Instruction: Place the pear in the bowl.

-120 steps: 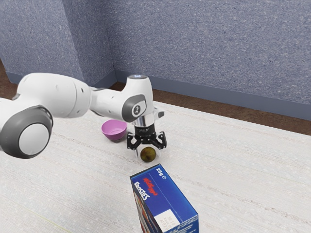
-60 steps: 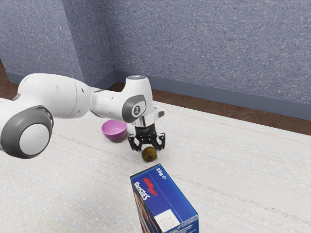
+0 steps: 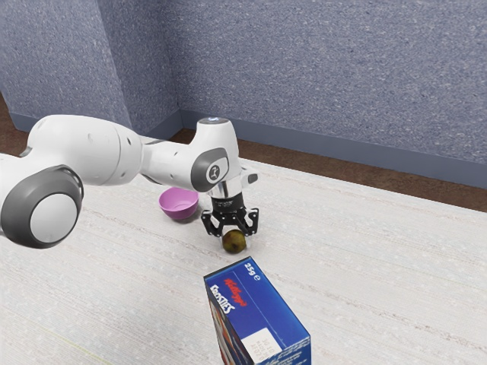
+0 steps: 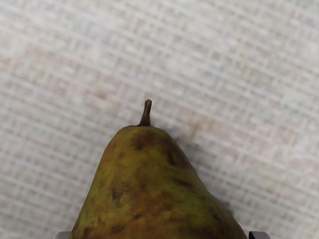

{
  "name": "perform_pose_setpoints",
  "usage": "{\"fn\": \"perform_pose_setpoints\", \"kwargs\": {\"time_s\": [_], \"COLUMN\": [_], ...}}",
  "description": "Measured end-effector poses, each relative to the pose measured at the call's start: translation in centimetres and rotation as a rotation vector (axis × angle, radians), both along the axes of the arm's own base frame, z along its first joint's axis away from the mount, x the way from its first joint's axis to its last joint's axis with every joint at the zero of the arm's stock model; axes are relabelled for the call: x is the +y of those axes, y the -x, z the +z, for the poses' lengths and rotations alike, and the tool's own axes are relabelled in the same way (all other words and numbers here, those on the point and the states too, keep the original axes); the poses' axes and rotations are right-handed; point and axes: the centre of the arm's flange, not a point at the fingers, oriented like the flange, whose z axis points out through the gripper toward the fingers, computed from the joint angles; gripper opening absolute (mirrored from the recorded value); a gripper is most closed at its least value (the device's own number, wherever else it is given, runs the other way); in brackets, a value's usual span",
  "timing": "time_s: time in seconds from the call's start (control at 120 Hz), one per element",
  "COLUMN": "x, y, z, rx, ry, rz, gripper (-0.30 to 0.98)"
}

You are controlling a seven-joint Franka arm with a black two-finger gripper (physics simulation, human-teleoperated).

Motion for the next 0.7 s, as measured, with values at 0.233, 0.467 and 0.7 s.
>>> {"fn": "perform_pose_setpoints", "kwargs": {"time_s": [0.233, 0.467, 0.7], "x": [0.0, 0.0, 4.4], "y": [0.0, -0.2, 0.2], "z": [0.1, 3.3, 11.0], "rx": [-0.002, -0.047, -0.138], "ry": [0.001, -0.002, -0.024], "rz": [-0.002, -0.009, 0.039], "gripper": [0.37, 0.35, 0.34]}}
